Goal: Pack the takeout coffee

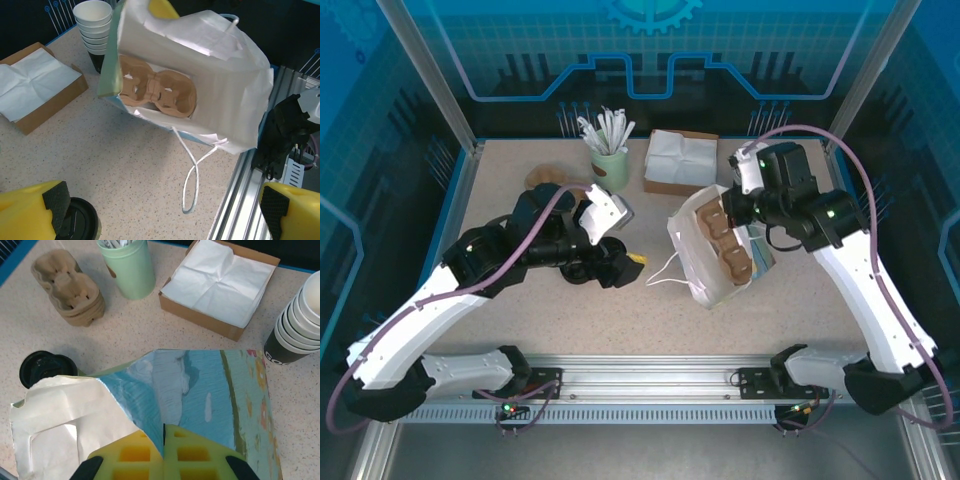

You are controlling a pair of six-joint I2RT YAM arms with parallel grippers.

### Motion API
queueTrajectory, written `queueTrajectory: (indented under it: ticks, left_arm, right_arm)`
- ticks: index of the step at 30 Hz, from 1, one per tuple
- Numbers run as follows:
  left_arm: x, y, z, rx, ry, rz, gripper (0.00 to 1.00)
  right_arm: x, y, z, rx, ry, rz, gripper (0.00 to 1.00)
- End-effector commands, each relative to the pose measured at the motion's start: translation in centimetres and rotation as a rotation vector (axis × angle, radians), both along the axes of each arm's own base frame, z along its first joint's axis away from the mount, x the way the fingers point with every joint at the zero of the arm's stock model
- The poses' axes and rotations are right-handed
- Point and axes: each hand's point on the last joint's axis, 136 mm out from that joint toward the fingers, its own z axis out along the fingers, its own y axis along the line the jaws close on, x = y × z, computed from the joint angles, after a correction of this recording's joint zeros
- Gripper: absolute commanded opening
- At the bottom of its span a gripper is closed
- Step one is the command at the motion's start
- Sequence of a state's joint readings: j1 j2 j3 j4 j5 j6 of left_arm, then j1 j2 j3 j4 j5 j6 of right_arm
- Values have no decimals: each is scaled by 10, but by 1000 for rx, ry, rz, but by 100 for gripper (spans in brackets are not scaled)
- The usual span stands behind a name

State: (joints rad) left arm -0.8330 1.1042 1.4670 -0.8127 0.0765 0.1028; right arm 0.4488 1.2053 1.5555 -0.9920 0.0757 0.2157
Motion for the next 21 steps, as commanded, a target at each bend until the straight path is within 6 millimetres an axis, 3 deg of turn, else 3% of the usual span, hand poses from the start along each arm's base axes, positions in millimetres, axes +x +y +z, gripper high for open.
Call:
queueTrajectory:
  ticks: [1, 10, 21]
  left_arm:
    - [4, 2, 12, -46, -33, 28, 99]
    - [7, -5, 19, -99, 15, 45, 99]
    - [9, -42, 28, -230, 223, 44, 92]
  right_arm:
    - [1, 2, 17, 83, -73, -52, 0]
    - [-9, 9, 5, 210, 5, -115, 0]
    - [-13, 3, -27, 391, 142, -422, 0]
